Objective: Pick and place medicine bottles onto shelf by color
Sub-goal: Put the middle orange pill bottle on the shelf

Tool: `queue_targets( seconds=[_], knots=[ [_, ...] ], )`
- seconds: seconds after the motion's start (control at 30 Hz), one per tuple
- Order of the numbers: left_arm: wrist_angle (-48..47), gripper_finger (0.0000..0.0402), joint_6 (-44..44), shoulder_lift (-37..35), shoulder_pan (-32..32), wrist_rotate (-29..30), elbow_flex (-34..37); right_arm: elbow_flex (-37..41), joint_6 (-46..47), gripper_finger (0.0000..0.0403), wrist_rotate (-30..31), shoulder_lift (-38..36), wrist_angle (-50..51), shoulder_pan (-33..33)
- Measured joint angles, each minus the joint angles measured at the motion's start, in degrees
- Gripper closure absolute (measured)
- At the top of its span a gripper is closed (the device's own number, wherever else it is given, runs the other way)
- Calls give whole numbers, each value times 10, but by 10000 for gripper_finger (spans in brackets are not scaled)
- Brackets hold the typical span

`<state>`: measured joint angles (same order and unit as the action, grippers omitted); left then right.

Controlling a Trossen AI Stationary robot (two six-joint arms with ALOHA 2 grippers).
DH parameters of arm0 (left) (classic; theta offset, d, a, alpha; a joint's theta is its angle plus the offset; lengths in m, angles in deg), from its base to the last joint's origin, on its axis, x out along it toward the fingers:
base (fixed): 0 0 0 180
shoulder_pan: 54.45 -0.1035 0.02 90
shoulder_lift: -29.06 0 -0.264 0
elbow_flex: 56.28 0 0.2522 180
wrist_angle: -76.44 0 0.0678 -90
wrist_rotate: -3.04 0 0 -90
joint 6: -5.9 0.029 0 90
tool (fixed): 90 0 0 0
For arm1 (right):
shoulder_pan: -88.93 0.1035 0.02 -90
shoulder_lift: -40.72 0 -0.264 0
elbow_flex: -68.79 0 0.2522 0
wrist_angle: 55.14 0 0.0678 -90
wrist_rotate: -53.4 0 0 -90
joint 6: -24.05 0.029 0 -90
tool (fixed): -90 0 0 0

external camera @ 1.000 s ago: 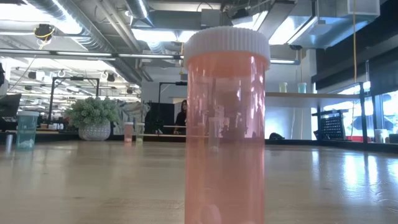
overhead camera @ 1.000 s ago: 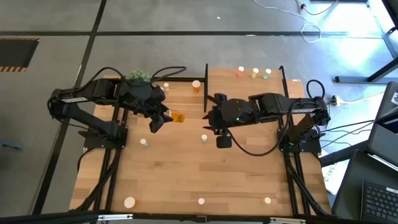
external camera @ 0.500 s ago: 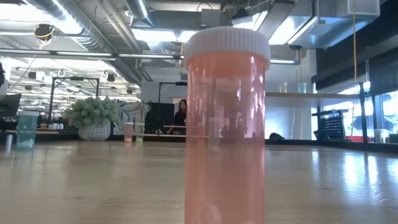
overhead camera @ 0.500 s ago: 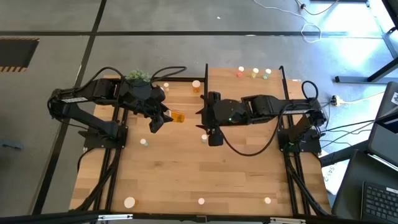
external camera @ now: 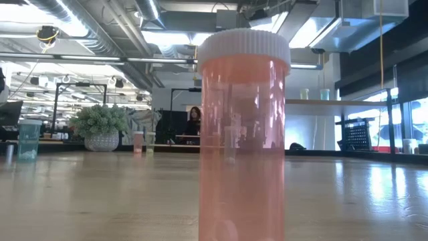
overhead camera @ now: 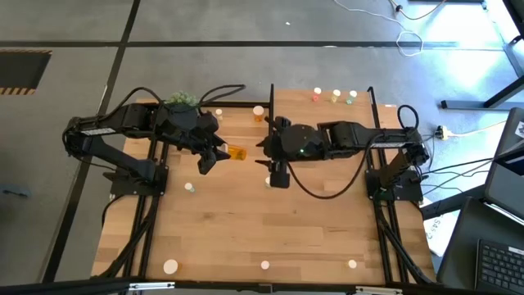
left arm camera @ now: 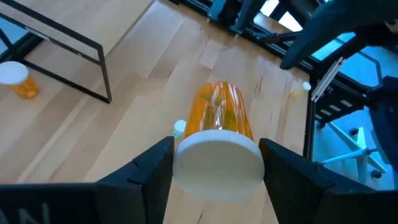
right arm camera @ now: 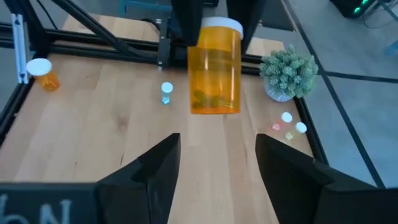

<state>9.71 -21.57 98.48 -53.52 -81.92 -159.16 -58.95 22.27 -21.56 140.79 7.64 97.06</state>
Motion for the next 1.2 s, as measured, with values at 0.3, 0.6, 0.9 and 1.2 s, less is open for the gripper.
queue_targets(
  seconds=[0.3, 0.6, 0.9, 1.2],
  knots=[
    [0, 193, 13, 9, -10, 16, 0, -42, -4, 192, -1, -8, 70, -1],
    [49, 193, 56, 7, -69, 7, 0, -149, 18, 192, -1, -10, 191, -1],
    [127, 193, 117, 8, -133, -5, 0, -207, 45, 192, -1, -34, 256, -1],
    [109, 193, 197, 101, -170, -10, -125, -202, 77, 192, -1, -73, 265, -1]
  ],
)
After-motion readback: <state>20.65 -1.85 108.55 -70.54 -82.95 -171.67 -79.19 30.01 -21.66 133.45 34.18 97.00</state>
